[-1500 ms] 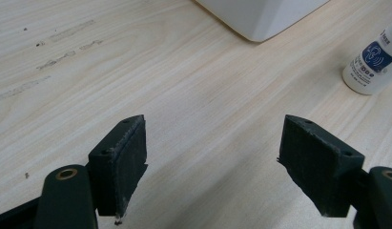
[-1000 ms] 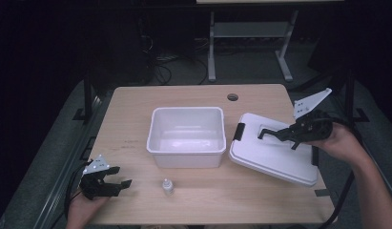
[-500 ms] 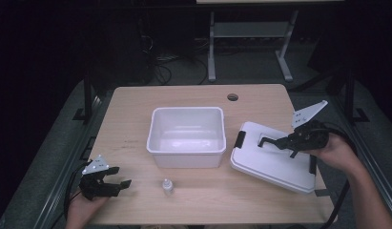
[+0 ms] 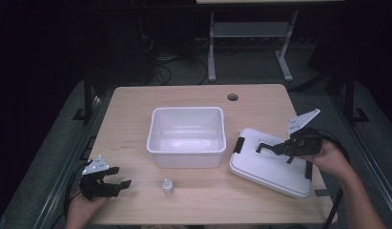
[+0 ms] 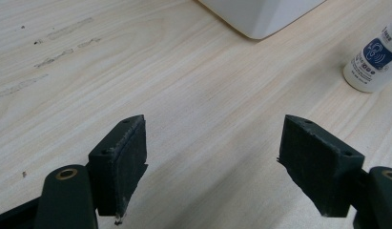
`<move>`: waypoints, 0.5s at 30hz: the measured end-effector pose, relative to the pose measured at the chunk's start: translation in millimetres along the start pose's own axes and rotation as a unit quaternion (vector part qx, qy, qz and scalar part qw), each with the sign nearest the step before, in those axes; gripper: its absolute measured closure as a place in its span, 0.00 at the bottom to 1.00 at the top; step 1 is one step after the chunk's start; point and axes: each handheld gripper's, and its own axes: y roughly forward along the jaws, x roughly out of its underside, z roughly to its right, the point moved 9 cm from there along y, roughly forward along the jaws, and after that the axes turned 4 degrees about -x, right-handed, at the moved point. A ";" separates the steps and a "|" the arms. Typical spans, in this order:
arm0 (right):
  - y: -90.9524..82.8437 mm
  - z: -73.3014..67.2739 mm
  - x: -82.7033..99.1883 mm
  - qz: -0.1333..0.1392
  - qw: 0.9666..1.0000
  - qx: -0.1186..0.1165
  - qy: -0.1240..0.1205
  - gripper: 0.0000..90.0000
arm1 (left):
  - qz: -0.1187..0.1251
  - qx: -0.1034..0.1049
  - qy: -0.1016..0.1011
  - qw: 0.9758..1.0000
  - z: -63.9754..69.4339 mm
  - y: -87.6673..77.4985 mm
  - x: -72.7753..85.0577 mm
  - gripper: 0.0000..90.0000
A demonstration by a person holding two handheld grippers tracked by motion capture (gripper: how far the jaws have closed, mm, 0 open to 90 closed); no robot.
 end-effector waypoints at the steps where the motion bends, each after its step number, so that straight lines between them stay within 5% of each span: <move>1: 1.5 0.4 0.8 -0.001 1.000 0.000 0.003 0.93 | 0.000 0.000 0.001 1.000 0.0 0.0 0.1 0.27; 15: 21.2 9.4 7.9 -0.004 1.000 0.000 0.020 0.93 | 0.000 -0.002 -0.002 1.000 -1.1 -0.3 0.7 0.27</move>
